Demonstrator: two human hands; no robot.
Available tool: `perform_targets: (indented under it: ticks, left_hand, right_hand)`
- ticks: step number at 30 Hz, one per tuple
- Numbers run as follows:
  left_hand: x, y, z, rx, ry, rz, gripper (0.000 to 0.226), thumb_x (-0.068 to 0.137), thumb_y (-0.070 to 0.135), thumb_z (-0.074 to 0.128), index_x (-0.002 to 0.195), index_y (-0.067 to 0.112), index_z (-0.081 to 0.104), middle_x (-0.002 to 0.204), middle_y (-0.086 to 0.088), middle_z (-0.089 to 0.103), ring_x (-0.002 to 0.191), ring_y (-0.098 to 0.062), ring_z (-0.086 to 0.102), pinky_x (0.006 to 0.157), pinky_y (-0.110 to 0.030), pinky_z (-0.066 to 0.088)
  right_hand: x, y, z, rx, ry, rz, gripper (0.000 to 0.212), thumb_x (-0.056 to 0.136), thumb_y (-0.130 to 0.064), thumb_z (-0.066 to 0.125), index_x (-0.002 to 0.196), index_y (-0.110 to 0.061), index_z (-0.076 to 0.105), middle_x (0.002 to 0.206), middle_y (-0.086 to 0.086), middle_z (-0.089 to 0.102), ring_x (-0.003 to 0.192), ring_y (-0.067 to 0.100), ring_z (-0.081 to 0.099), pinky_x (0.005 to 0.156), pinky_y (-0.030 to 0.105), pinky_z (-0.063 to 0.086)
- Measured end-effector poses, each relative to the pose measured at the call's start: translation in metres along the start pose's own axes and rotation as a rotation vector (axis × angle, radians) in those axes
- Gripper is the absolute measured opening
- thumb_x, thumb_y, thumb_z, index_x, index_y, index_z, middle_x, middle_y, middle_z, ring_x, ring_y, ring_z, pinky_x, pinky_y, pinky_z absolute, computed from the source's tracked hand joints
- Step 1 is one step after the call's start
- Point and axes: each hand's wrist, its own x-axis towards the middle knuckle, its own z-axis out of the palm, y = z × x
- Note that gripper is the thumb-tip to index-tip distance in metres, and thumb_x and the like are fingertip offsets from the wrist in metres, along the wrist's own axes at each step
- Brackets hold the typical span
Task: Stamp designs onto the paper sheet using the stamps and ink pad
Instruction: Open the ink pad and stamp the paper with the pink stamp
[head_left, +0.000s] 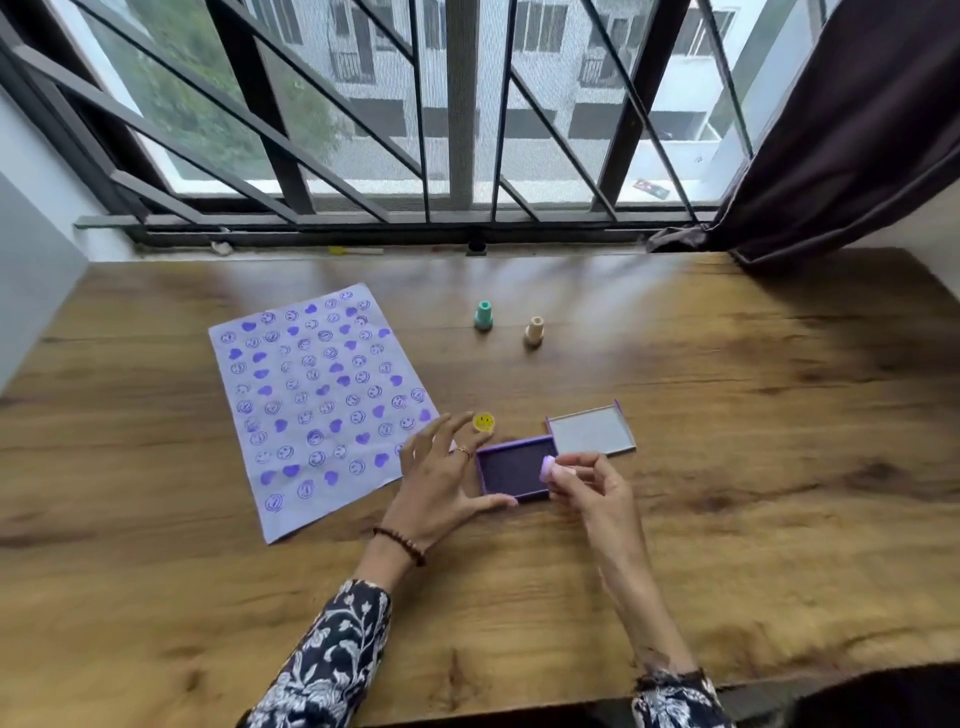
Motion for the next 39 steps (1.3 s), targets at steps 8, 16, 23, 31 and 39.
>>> perform_targets:
  ticks: [8,16,23,31,39]
  left_hand:
    - [-0.008,-0.002,0.007,-0.026,-0.046,-0.044,0.073,0.064,0.055,0.070,0.128,0.035,0.042,0.147,0.010,0.027,0.139,-0.012,0.007,0.105,-0.030,0.002]
    - [-0.006,-0.003,0.008,-0.047,-0.051,-0.092,0.071,0.062,0.054,0.073,0.125,0.034,0.047,0.146,0.011,0.029,0.140,-0.013,0.007,0.107,-0.032,0.002]
    - [-0.006,-0.005,0.008,-0.049,-0.039,-0.084,0.071,0.060,0.054,0.074,0.123,0.034,0.050,0.145,0.009,0.033,0.140,-0.015,0.011,0.108,-0.035,0.005]
    - [-0.003,-0.005,0.009,-0.056,-0.033,-0.057,0.071,0.059,0.052,0.076,0.122,0.031,0.051,0.143,0.007,0.038,0.139,-0.018,0.017,0.109,-0.038,0.008]
    - [-0.013,-0.004,0.005,-0.055,-0.114,-0.104,0.075,0.067,0.057,0.067,0.133,0.034,0.038,0.148,0.007,0.028,0.140,-0.013,0.010,0.111,-0.035,0.001]
  right_hand:
    - [-0.008,0.004,0.011,-0.744,0.057,-0.458,0.005,0.086,-0.016,0.063,0.091,-0.016,0.065,0.089,-0.001,0.060,0.075,0.013,0.059,0.069,0.023,0.045]
    - [-0.013,0.006,0.020,-1.051,0.061,-0.599,0.004,0.087,-0.012,0.061,0.089,-0.009,0.063,0.083,0.008,0.062,0.065,0.025,0.062,0.056,0.035,0.053]
    - [0.000,0.000,0.023,-1.116,-0.051,-0.537,0.012,0.092,-0.014,0.052,0.093,-0.008,0.062,0.090,0.010,0.062,0.077,0.026,0.061,0.069,0.034,0.048]
    - [0.026,-0.017,0.030,-1.294,-0.193,-0.354,0.019,0.088,-0.004,0.045,0.096,-0.005,0.062,0.104,0.016,0.063,0.094,0.034,0.060,0.076,0.037,0.046]
    - [0.061,-0.056,0.037,-1.339,-0.395,0.007,0.019,0.062,-0.005,0.069,0.080,-0.001,0.072,0.084,0.023,0.070,0.083,0.032,0.067,0.060,0.028,0.047]
